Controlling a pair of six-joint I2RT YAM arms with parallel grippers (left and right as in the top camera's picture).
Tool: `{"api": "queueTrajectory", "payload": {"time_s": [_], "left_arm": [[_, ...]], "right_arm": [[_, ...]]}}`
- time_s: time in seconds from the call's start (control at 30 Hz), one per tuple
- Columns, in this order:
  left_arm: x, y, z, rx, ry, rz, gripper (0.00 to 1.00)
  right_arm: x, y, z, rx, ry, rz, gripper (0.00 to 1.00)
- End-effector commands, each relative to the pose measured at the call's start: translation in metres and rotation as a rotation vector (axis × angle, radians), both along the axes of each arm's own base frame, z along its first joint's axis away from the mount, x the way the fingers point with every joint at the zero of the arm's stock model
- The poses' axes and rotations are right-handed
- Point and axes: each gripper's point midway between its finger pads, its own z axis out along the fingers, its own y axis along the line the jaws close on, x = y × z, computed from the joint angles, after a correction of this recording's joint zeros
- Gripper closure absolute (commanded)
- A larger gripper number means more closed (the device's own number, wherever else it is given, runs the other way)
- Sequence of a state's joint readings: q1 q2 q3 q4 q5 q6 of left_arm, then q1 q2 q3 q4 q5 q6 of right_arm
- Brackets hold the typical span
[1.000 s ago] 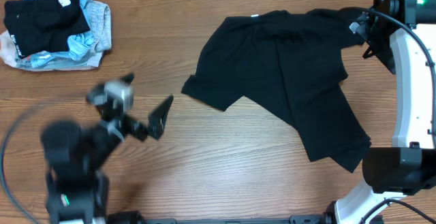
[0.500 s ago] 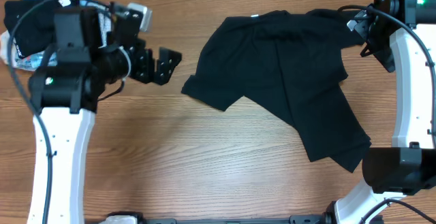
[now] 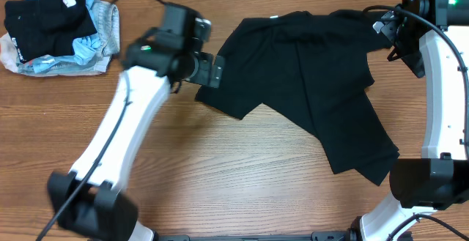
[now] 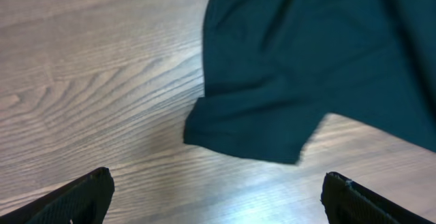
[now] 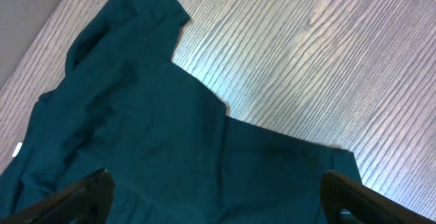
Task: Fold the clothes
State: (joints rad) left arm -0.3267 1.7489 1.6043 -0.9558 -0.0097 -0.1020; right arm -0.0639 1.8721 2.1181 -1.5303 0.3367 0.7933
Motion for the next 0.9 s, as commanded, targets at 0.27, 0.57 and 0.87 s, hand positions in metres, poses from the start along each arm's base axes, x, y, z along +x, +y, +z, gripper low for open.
{"api": "queueTrajectory", "payload": {"time_s": [0.27,0.57,0.87], "left_arm": [[0.019,0.018,-0.094,0.061,0.199,0.090,0.00],[0.013,0.010,-0.150,0.055,0.326,0.041,0.03],[0.010,0.008,-0.187,0.059,0.388,0.037,0.15]], "right_arm": [[-0.002,0.000,0.007,0.001,-0.023,-0.010,0.00],[-0.002,0.000,0.007,0.001,-0.023,-0.010,0.00],[-0.002,0.000,0.007,0.001,-0.023,-0.010,0.00]]}}
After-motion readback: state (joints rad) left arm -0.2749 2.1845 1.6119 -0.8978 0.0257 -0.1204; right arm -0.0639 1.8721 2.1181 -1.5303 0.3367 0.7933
